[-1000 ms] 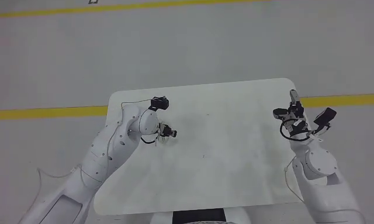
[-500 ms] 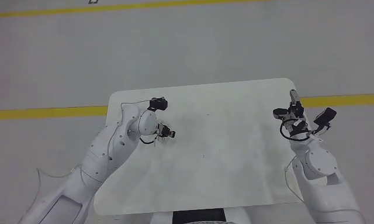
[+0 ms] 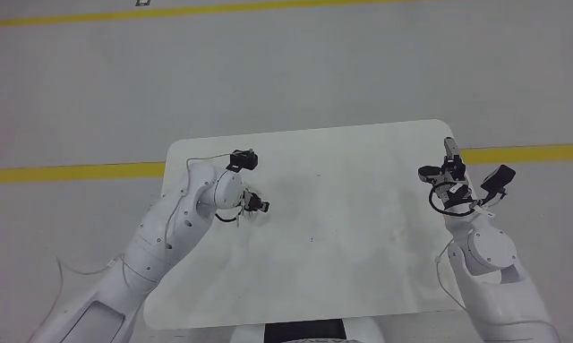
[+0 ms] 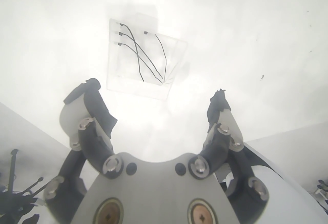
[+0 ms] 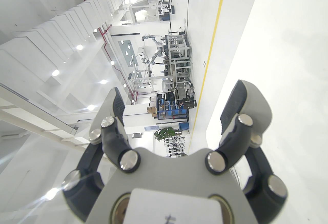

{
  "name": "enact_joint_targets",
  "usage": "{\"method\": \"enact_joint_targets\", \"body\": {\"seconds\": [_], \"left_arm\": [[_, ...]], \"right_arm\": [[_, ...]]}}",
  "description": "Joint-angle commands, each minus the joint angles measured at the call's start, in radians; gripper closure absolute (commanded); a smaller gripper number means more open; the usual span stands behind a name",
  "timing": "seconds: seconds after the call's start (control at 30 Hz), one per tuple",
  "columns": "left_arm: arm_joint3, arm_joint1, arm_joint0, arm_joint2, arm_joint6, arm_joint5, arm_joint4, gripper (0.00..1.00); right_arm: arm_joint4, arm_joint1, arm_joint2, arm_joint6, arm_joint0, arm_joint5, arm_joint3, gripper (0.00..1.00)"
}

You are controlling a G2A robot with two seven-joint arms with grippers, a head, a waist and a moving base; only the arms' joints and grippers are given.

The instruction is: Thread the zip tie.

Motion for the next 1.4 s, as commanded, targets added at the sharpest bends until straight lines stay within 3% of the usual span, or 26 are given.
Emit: {"method": "enact_joint_targets", "body": {"seconds": [0.0,0.3,0.4,0.67,0.9,1.03,1.3,1.37], "left_arm": [[-0.017,0.002,0.002,-0.004,-0.016,0.003,0.003,0.00],[-0.040,0.010,0.012,-0.011,-0.029,0.033,0.020,0.00],[-0.040,0.013,0.014,-0.011,-0.029,0.043,0.026,0.38],[-0.044,0.017,0.025,-0.022,-0.021,0.054,0.010,0.67],[0.008,0.016,0.032,-0.020,0.022,0.045,0.000,0.73],[0.040,0.010,0.026,-0.006,0.050,0.040,-0.010,0.68],[0.106,-0.003,0.002,0.013,0.122,0.037,-0.031,0.76],[0.114,-0.005,0.001,0.015,0.136,0.031,-0.041,0.82]], "right_arm": [[0.000,0.000,0.000,0.000,0.000,0.000,0.000,0.00],[0.000,0.000,0.000,0.000,0.000,0.000,0.000,0.00],[0.000,0.000,0.000,0.000,0.000,0.000,0.000,0.00],[0.000,0.000,0.000,0.000,0.000,0.000,0.000,0.00],[0.000,0.000,0.000,0.000,0.000,0.000,0.000,0.00],[0.000,0.000,0.000,0.000,0.000,0.000,0.000,0.00],[0.000,0.000,0.000,0.000,0.000,0.000,0.000,0.00],[0.000,0.000,0.000,0.000,0.000,0.000,0.000,0.00]]}}
